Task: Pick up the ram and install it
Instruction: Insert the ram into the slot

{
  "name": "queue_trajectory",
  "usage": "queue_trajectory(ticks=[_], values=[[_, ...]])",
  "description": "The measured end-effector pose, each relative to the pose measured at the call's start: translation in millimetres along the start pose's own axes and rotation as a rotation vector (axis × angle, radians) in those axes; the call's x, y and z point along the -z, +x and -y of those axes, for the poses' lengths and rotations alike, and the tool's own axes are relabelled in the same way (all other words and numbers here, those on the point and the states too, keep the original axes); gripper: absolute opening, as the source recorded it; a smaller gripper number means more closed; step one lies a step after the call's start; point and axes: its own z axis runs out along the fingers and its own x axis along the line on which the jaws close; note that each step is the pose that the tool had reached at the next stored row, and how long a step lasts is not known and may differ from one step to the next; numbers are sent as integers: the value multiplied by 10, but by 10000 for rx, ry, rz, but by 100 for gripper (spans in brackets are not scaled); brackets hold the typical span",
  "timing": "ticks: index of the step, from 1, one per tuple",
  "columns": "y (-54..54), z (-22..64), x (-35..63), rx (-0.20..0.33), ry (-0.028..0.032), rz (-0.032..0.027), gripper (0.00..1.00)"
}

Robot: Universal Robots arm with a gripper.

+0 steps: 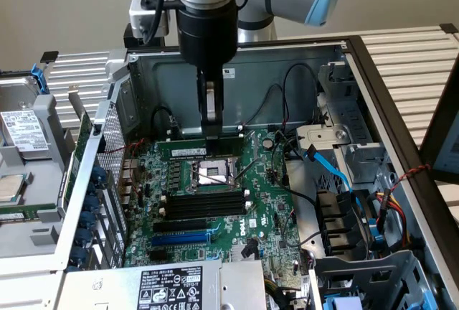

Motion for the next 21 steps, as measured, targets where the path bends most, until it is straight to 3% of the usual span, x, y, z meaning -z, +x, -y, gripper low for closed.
queue_trajectory(ticks=[3, 11, 15, 21], values=[[52, 2, -56, 1, 2, 3, 14], [51, 4, -201, 0, 1, -4, 14], [24, 4, -262, -1, 0, -62, 14], [-32, -2, -362, -1, -1, -99, 14]])
